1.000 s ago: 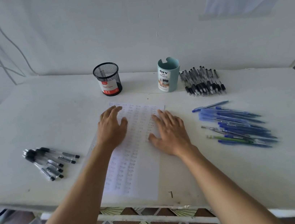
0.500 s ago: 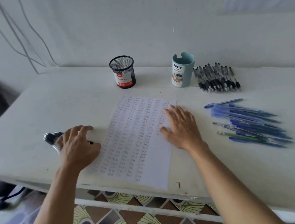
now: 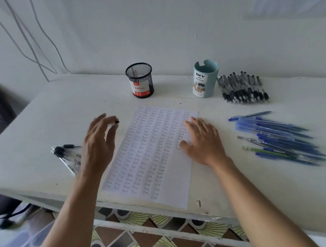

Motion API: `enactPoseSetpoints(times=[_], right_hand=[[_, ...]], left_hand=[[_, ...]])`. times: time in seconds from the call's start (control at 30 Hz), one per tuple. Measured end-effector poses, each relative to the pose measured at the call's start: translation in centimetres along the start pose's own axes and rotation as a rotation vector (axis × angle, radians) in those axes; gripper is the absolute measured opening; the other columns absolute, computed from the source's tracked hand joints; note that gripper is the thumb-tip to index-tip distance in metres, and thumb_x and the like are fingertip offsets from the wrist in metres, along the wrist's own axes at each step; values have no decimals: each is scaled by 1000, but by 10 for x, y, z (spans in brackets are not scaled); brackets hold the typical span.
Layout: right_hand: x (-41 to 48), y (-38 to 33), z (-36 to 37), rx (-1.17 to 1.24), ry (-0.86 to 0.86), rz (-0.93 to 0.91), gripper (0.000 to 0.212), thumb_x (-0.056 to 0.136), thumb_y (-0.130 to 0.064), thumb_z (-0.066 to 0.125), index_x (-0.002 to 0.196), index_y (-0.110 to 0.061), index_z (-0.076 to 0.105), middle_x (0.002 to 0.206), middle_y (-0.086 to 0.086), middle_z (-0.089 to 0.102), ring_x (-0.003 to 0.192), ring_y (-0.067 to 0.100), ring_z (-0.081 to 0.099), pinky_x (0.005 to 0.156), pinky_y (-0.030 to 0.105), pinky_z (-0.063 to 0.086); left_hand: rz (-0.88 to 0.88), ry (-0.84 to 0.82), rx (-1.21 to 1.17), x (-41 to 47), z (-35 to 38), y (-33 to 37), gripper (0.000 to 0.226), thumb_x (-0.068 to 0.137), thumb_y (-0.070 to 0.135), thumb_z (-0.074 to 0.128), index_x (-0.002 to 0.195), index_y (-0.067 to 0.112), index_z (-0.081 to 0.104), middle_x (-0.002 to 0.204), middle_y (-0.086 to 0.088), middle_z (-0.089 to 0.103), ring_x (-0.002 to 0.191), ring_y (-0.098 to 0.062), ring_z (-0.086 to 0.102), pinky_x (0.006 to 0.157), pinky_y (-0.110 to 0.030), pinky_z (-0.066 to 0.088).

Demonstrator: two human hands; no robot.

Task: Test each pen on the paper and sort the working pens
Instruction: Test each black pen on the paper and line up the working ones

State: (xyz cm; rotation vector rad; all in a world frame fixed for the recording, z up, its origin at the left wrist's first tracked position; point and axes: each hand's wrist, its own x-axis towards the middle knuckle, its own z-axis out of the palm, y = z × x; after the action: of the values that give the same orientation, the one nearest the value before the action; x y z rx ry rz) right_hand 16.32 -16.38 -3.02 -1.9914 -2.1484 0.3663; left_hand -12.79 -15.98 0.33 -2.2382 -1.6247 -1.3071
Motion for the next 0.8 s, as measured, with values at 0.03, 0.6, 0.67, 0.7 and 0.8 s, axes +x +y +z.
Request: enactPoseSetpoints(times=[0.03,0.6,0.67,0.7,0.8], right_hand=[[0,1,0,8,4,0,85,80,-59,27,157,-23,22,167,-1,11,153,18,5,122,41,2],[-2,5,-2,148,52,-44,83,79,-58,16,154,-24,28,165,3,17,153,20,4,123,41,2],[-2,5,-1,90,31,-50,81,84,-58,14,156,-23,21,167,3,7,153,20,-4,123,43,-6],[-2,4,0,54,31,-41,76,90,-56,14,157,-22,18,167,3,4,153,21,-8,123,44,-9],[-1,4,2,-22,43,16,63,103,-49,20,158,-19,15,167,6,1,153,23,-11,121,47,-15]], left_hand=[[-42,29,-81,4,3,8,16,101,11,57,113,3,63,109,-10,71,103,-22,66,89,-31,50],[-803,-161,-1348,42,45,82,47,101,43,37,97,11,71,59,0,48,43,-11,17,41,-22,15],[-750,-163,-1212,39,54,86,27,105,21,46,122,12,64,84,0,66,42,-9,30,40,-19,25],[-740,-156,-1183,36,59,87,28,104,6,45,126,12,62,96,-2,70,42,-10,37,41,-19,29],[-809,-132,-1263,28,68,88,33,107,10,37,128,13,62,115,-8,67,67,-17,62,60,-23,47]])
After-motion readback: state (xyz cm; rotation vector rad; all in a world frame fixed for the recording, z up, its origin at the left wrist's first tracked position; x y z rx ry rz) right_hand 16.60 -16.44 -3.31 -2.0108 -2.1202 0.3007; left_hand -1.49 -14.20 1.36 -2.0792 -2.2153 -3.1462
